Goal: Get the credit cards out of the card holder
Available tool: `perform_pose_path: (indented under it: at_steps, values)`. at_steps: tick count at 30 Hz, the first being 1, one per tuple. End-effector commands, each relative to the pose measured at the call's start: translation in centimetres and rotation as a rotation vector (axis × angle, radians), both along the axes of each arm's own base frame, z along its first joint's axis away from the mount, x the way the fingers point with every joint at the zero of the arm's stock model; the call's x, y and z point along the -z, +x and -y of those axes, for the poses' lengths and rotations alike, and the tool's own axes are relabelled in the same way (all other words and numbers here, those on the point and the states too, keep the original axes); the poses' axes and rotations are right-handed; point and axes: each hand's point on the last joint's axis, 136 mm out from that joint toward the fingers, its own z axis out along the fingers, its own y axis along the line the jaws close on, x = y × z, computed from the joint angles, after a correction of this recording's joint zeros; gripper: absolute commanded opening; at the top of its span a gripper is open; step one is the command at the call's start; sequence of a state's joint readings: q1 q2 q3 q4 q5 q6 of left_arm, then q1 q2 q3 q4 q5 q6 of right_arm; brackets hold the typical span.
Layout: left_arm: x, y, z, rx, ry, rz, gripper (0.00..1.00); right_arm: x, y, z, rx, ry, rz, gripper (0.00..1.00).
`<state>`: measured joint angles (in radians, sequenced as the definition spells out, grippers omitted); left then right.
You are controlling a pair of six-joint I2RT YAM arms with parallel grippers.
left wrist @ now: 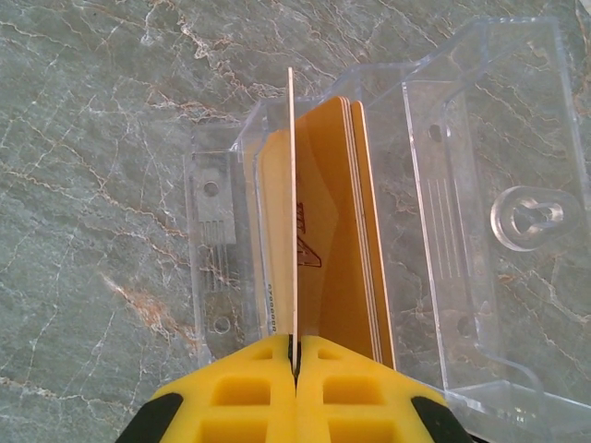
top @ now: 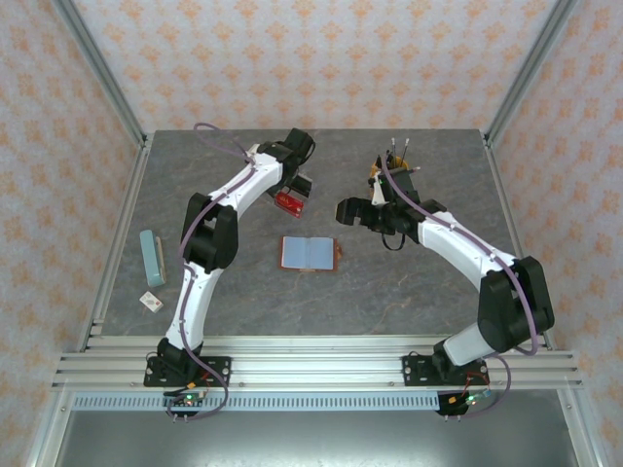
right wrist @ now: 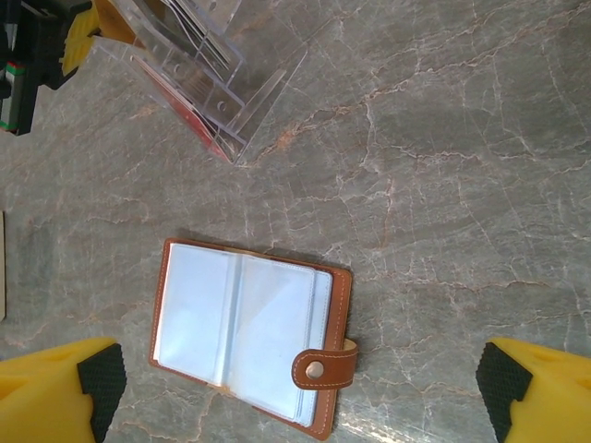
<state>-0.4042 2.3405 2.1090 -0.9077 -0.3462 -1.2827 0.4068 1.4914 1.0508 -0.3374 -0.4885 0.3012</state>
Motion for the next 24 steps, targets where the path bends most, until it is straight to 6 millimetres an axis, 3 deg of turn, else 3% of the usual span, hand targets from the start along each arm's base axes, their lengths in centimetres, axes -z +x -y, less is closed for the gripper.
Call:
perform_pose_path:
  at_steps: [1, 7, 17, 24]
  values:
    - [0.3, 0.6, -0.4, -0.004, 0.001, 0.000, 0.13, 0.2, -0.1, -0.2, -0.025, 0.005, -0.006, 0.99]
    - [-1.1, 1.0, 0.2, 0.047, -0.021, 0.015, 0.26, 0.2, -0.1, -0.2, -0.023, 0.004, -0.006, 0.98]
    - [-5.8, 1.0, 0.7, 0.150, -0.025, 0.074, 0.26, 0.4, -0.1, -0.3, -0.024, 0.010, -0.007, 0.98]
    - [-9.4, -1.1, 1.2, 0.277, -0.051, 0.100, 0.27, 1.2, 0.0, -0.8, -0.035, 0.030, -0.024, 0.96]
